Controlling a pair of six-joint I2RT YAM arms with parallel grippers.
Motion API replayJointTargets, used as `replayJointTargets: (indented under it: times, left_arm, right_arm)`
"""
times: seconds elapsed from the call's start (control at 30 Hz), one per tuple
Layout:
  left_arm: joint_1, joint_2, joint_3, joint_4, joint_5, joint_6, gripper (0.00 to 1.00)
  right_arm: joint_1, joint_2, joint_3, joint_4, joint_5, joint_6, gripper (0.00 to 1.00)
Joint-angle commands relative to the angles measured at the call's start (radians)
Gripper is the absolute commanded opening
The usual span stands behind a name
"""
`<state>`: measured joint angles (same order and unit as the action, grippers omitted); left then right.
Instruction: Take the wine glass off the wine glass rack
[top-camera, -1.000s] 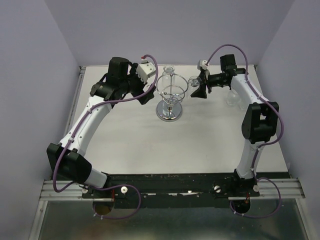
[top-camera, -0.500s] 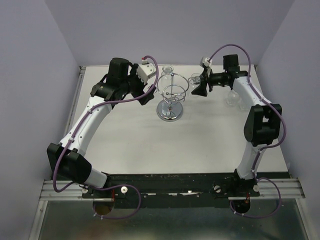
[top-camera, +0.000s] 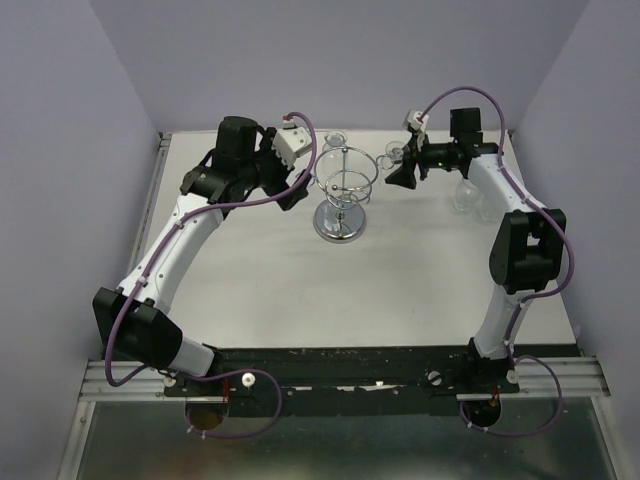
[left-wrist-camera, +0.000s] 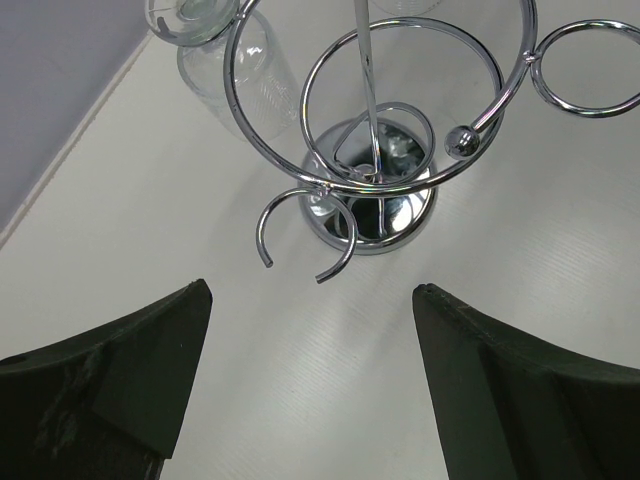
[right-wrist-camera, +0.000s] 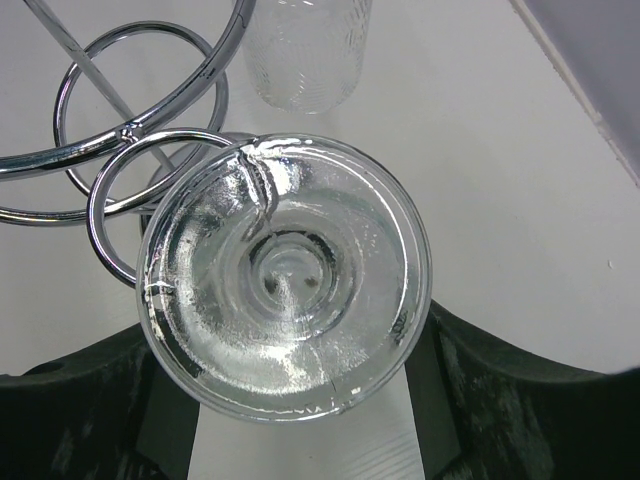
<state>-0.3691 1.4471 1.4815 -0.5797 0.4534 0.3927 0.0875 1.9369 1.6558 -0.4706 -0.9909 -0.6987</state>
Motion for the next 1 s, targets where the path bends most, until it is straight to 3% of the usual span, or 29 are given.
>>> replayJointTargets:
  times: [0.0,0.33,0.63,0.77,0.87,0.97]
  left_arm:
    - [-0.01,-0.025,-0.009,0.024,0.022,0.003,0.99]
    - [-0.011,-0.033,0.005,0.037,0.013,0.044,0.99]
    - [-0.074,-0.149,0.002,-0.078,-0.188,0.248,0.99]
    - [-0.174,-0.149,0.043,-0.138,-0.334,0.331,0.99]
    - [-0.218,-0.142,0.091,-0.137,-0.328,0.371,0.99]
    - [-0.255,-0.169,0.07,-0.005,-0.288,0.379,0.99]
  right_arm:
    - [-0.009,-0.058,-0.013,0.046,0.017,0.013,0.01]
    - [-0.077,-0.133,-0.059,0.064,0.04,0.054,0.01]
    - [-0.117,-0.366,-0.181,0.099,0.044,0.094,0.01]
    - [-0.117,-0.489,-0.286,0.209,0.028,0.261,0.01]
    - [-0.117,-0.561,-0.318,0.256,-0.017,0.425,0.01]
    - [-0.115,-0.633,-0.326,0.245,-0.046,0.548,0.01]
